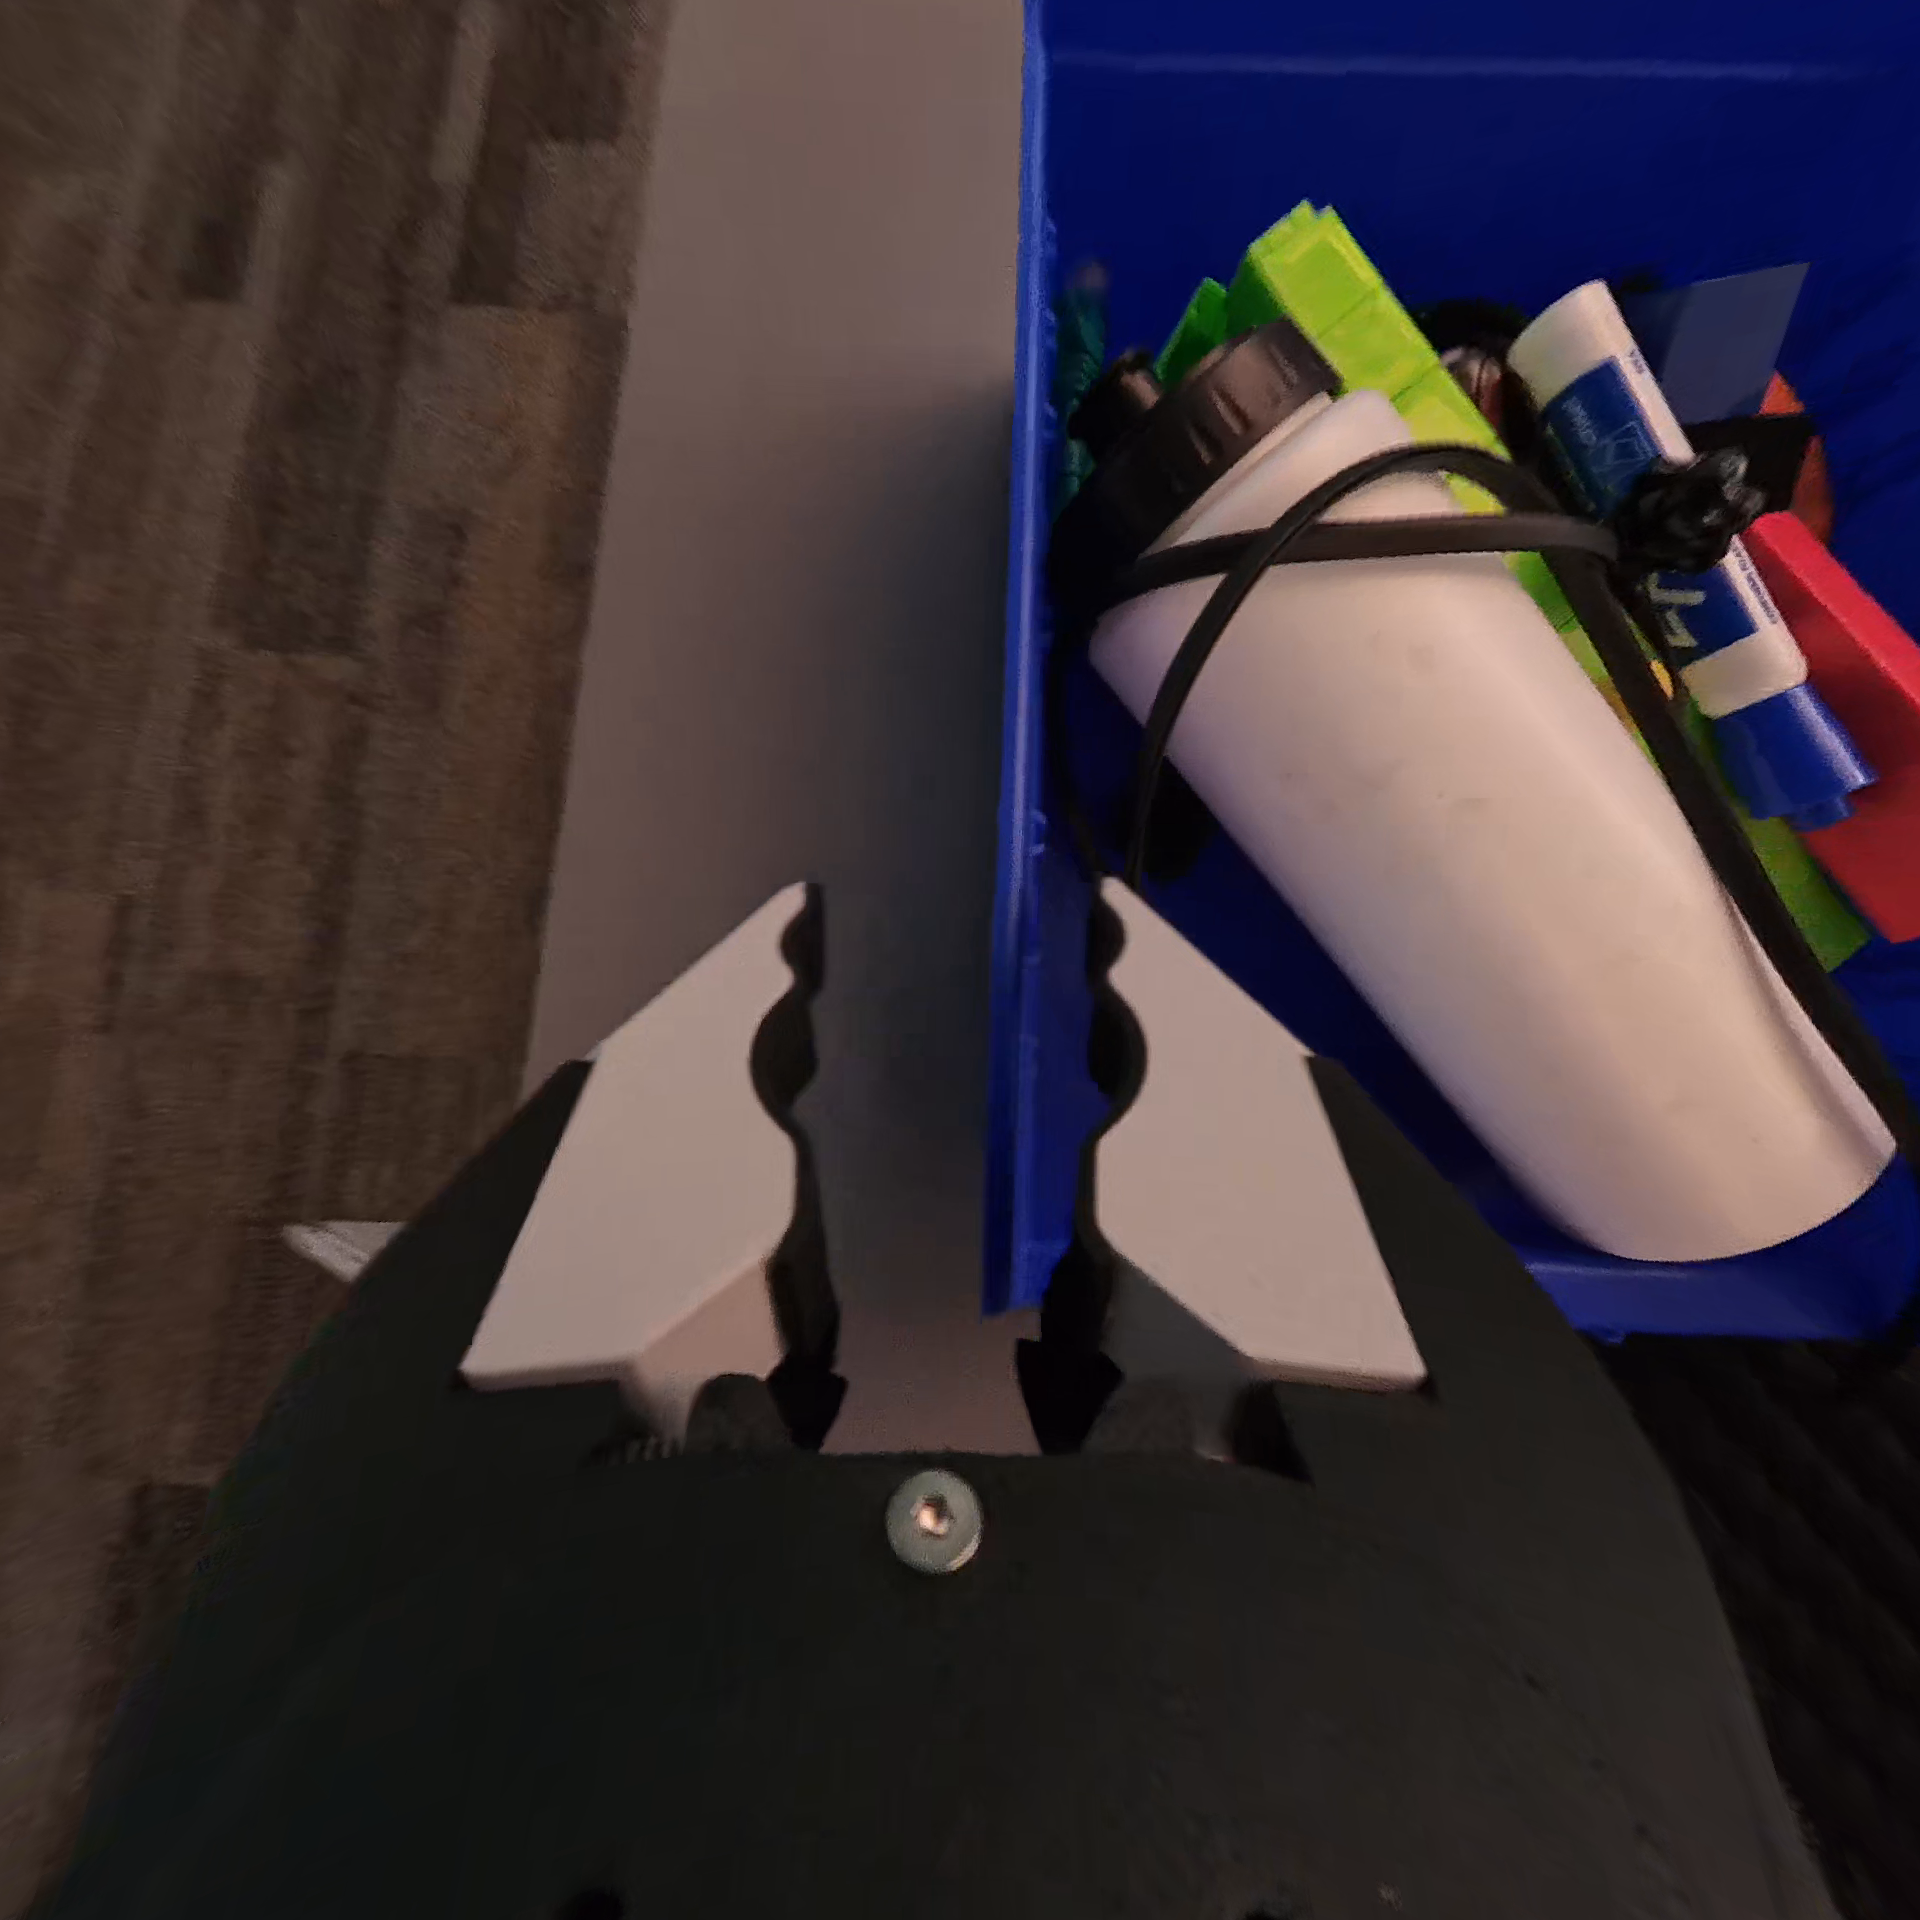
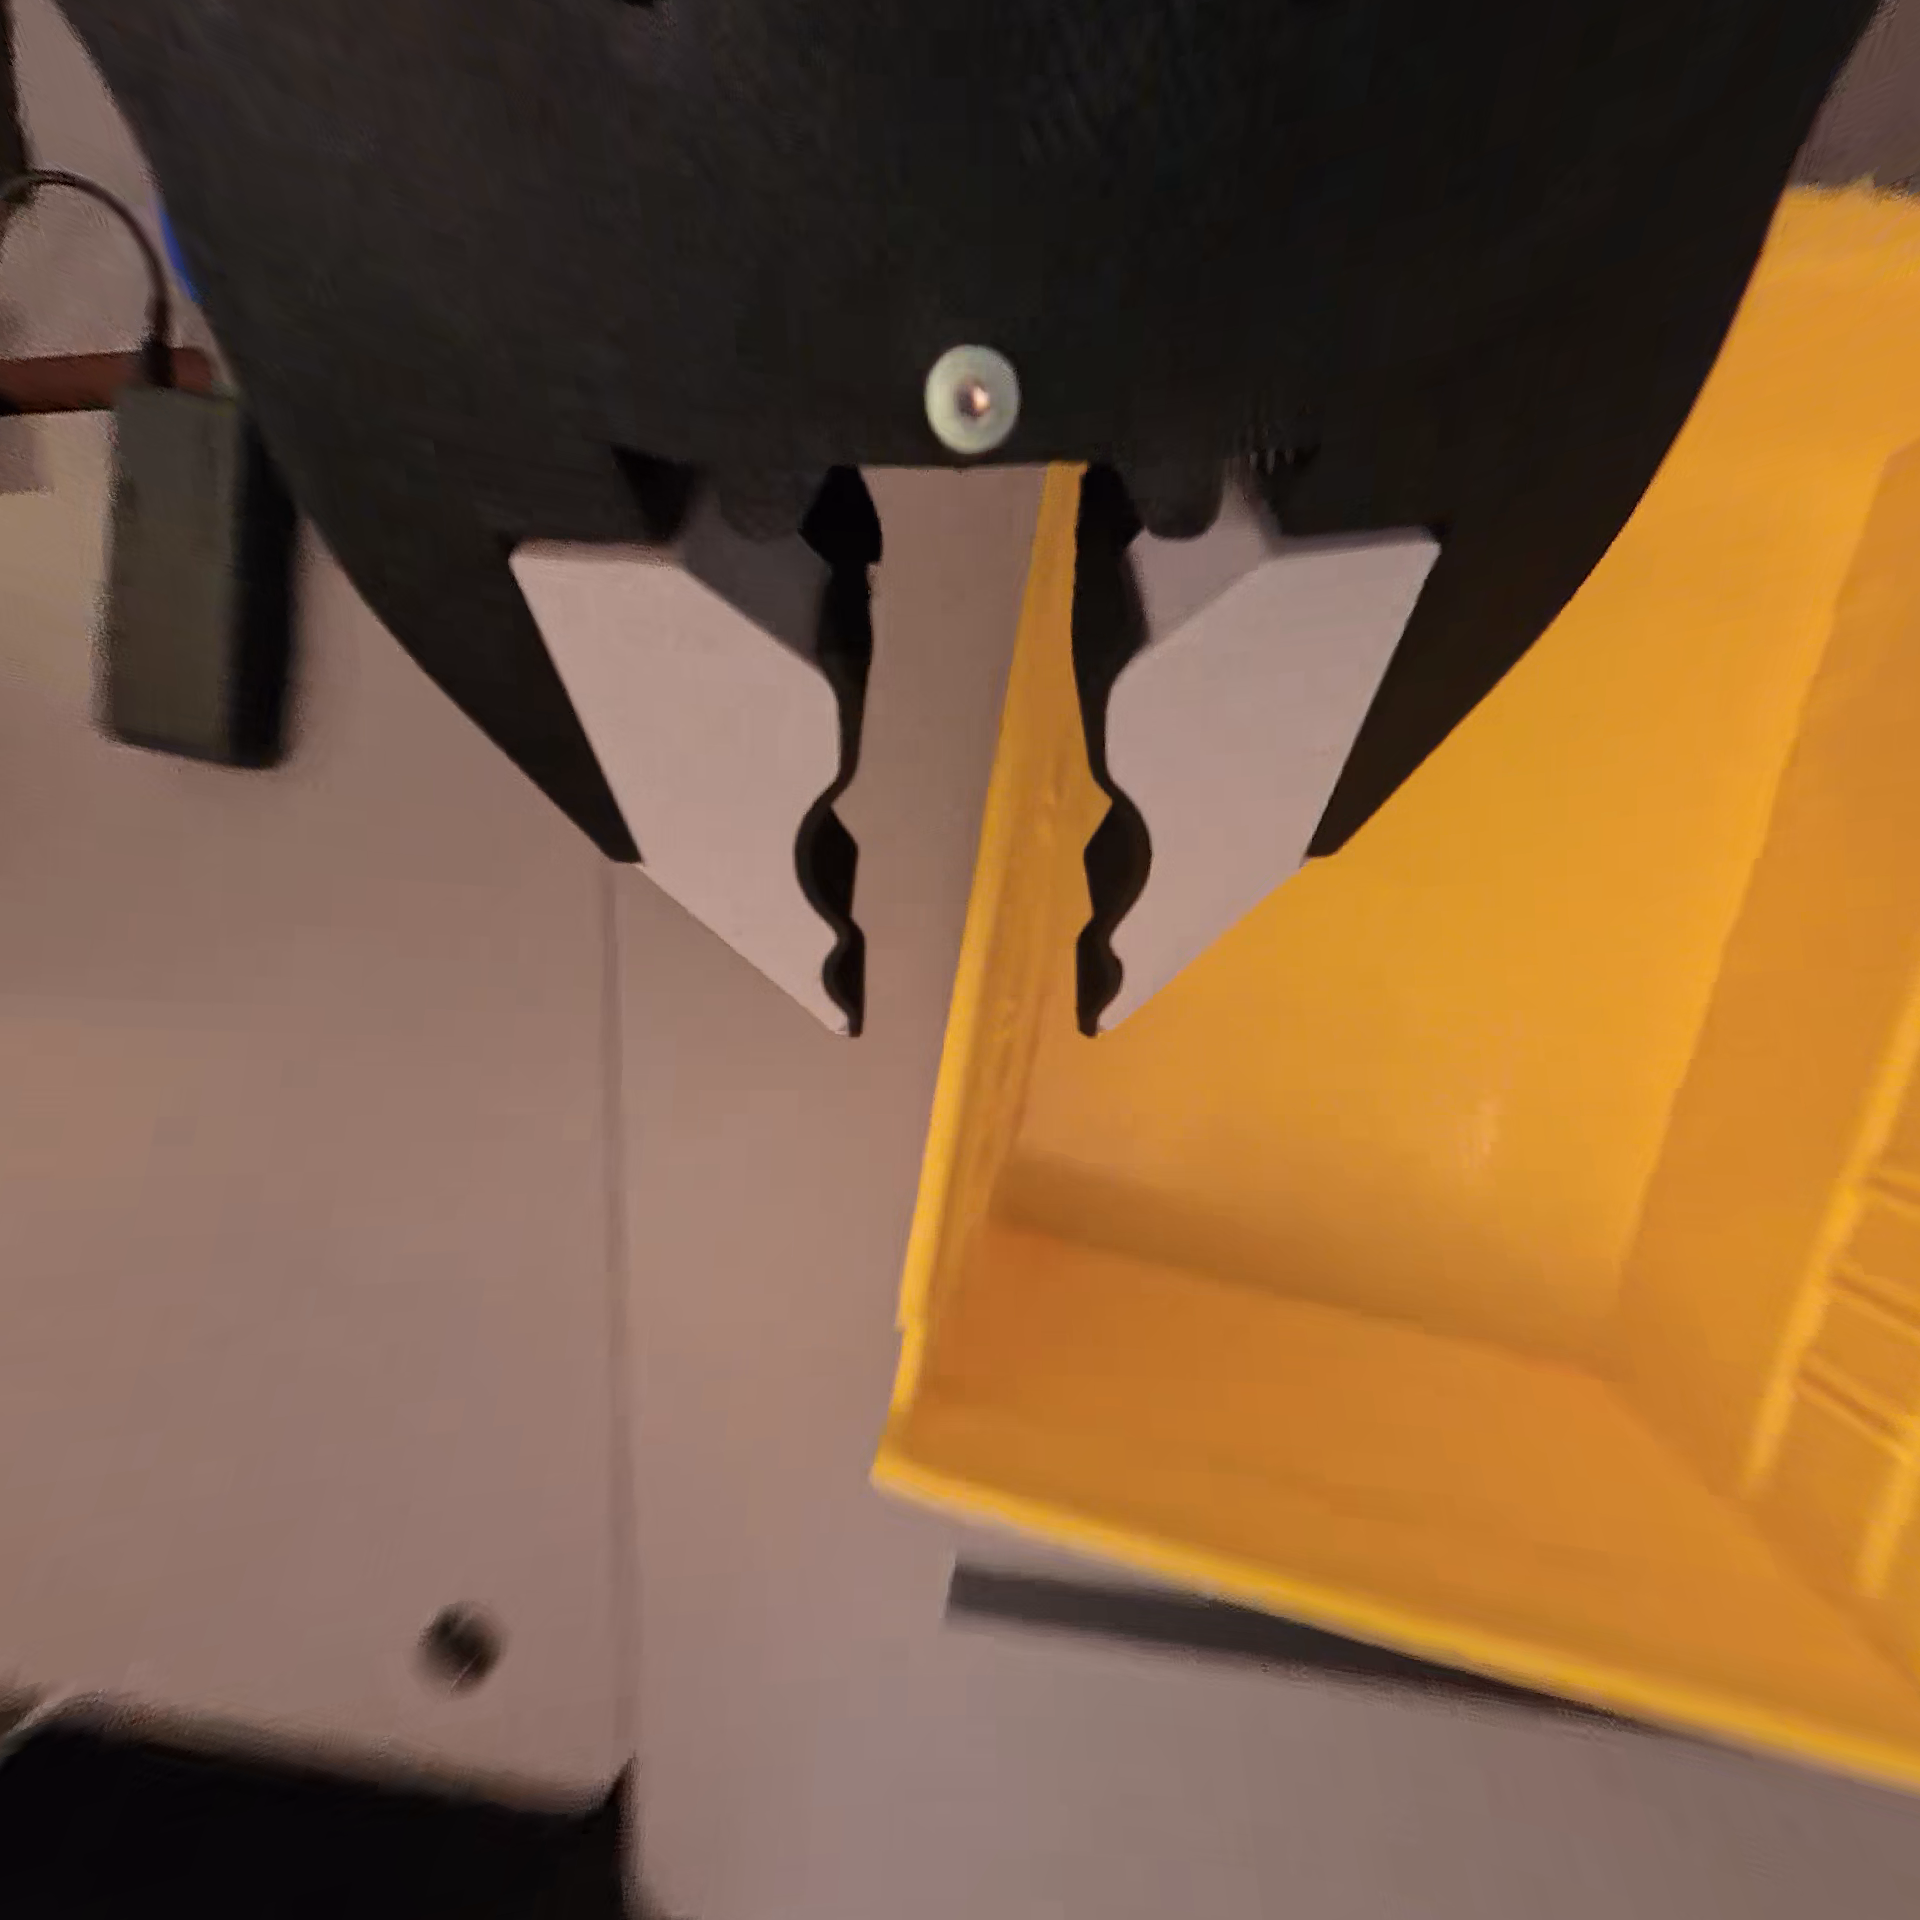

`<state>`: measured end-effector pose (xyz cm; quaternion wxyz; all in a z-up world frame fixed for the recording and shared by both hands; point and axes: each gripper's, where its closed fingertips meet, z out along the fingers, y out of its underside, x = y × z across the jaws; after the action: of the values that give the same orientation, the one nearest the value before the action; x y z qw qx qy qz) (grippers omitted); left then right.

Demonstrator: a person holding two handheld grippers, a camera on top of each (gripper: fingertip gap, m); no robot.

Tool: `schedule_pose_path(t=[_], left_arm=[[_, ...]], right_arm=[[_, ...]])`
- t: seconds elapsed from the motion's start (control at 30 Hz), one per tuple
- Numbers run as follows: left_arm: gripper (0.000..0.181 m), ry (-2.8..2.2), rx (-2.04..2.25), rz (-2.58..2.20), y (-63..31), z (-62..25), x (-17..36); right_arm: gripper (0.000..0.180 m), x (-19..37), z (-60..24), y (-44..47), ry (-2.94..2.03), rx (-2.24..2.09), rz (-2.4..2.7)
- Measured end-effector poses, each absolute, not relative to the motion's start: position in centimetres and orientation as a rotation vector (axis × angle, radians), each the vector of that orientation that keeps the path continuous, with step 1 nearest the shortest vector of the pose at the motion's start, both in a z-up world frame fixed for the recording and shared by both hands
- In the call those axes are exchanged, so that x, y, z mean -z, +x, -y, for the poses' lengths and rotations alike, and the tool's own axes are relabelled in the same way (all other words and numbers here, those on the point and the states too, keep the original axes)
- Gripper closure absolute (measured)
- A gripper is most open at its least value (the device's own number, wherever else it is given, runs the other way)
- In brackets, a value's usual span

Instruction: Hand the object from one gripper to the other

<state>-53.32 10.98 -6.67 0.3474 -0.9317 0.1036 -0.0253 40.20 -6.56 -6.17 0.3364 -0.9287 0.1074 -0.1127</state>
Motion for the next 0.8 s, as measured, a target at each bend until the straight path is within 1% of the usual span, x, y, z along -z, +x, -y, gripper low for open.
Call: schedule_pose_path(t=[0.03,0.13,0.17,0.2,0.27,0.3,0.37,0.4,0.43,0.5,0.53,0.63,0.8], left_arm=[[0.123,-2.385,0.038,-0.260,-53.7,-10.8,5.7],[0.102,-2.267,0.038,-0.230,-53.2,-10.1,1.2],[0.099,-2.211,0.073,-0.231,-52.1,-9.9,-0.7],[0.097,-2.147,0.131,-0.250,-50.3,-9.6,-2.8],[0.089,-2.020,0.267,-0.361,-44.4,-8.5,-6.7],[0.081,-1.976,0.298,-0.444,-41.0,-7.7,-8.0],[0.058,-1.919,0.265,-0.609,-34.4,-6.4,-9.1],[0.046,-1.901,0.246,-0.683,-31.0,-5.8,-9.0],[0.041,-1.892,0.254,-0.752,-27.5,-5.1,-8.6],[0.031,-1.909,0.316,-0.841,-21.2,-4.1,-6.9],[0.030,-1.921,0.322,-0.843,-19.1,-4.3,-6.0],[0.028,-1.937,0.283,-0.742,-15.8,-6.8,-3.0],[0.026,-2.099,0.204,-0.542,-16.9,-10.8,5.9]], right_arm=[[0.132,4.4,6.7,40.2,-2.344,0.375,-0.271],[0.113,-0.5,7.6,39.0,-2.172,0.592,-0.243],[0.105,-2.2,7.8,38.3,-2.118,0.659,-0.240],[0.096,-4.1,7.9,37.3,-2.061,0.714,-0.240],[0.085,-7.5,7.3,33.8,-1.948,0.731,-0.231],[0.078,-9.0,6.7,31.4,-1.898,0.708,-0.222],[0.064,-11.3,5.0,25.9,-1.828,0.643,-0.176],[0.056,-11.8,4.0,22.9,-1.815,0.603,-0.141],[0.049,-12.0,3.1,20.1,-1.811,0.563,-0.118],[0.036,-11.4,1.0,14.7,-1.826,0.489,-0.071],[0.032,-10.7,0.0,12.5,-1.840,0.474,-0.055],[0.029,-7.5,-2.7,7.2,-1.893,0.406,-0.033],[0.029,0.7,-5.8,2.7,-2.035,0.338,-0.057]])
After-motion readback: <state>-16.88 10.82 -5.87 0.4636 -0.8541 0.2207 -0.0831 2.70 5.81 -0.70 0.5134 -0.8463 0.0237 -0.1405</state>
